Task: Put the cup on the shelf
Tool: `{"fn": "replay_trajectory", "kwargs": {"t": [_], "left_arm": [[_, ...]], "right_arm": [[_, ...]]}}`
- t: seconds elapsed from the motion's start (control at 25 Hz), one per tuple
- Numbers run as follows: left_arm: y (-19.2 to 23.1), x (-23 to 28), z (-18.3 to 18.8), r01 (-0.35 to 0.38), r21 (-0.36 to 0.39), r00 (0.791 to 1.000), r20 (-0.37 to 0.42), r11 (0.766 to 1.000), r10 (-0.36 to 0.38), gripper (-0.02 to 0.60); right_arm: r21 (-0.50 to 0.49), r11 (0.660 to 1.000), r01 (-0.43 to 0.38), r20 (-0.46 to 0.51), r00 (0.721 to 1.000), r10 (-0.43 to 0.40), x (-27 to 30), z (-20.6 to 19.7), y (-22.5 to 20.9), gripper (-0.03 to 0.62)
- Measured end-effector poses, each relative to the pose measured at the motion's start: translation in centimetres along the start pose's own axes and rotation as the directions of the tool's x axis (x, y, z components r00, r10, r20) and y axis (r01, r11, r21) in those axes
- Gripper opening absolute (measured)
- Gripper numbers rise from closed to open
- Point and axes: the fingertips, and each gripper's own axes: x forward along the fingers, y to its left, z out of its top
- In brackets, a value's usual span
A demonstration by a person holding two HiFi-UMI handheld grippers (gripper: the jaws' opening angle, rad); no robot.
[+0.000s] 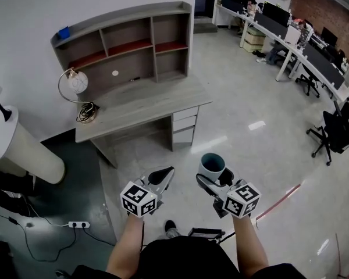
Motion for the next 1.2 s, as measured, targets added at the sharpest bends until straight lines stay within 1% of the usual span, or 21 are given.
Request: {"fn": "replay_trajectory", "kwargs": {"t": [0.16,0.32,0.56,0.72,0.96,1.2], "left_arm": [[2.7,0.1,0.7,0.015,-0.002,1.0,0.003,1.0,-0.015,0.0],[4.8,0.0,0.7,0.01,-0.013,1.0,0.011,1.0,-0.01,0.0],[5.8,0.3,0.0,0.028,-0.041,1.0,0.005,0.999,-0.028,0.0],[6.8,0.7,-0.5,0.028,-0.064,1.0,0.003,0.998,-0.028,0.0],[8.4,2.5,-0.7,0.026,-0.067,1.0,-0.011,0.997,-0.027,0.0],[12.2,4.8,0.7,-0.02,-0.062,1.0,-0.011,0.998,0.02,0.0]], "right_arm": [[-0.009,1.0,0.023,0.002,1.0,-0.023,2.5,0.4,-0.1,0.367],[-0.018,0.999,0.027,-0.005,1.0,-0.028,4.3,0.3,0.3,0.367],[-0.01,0.999,0.045,-0.027,0.999,-0.045,5.4,-0.4,0.2,0.367],[-0.003,0.999,0.05,-0.037,0.998,-0.05,6.2,-0.6,-0.3,0.367],[0.011,0.999,0.042,-0.044,0.998,-0.042,8.1,-0.4,-2.3,0.367],[0.027,1.0,0.006,-0.04,0.999,-0.005,11.7,0.7,-5.1,0.367]]}}
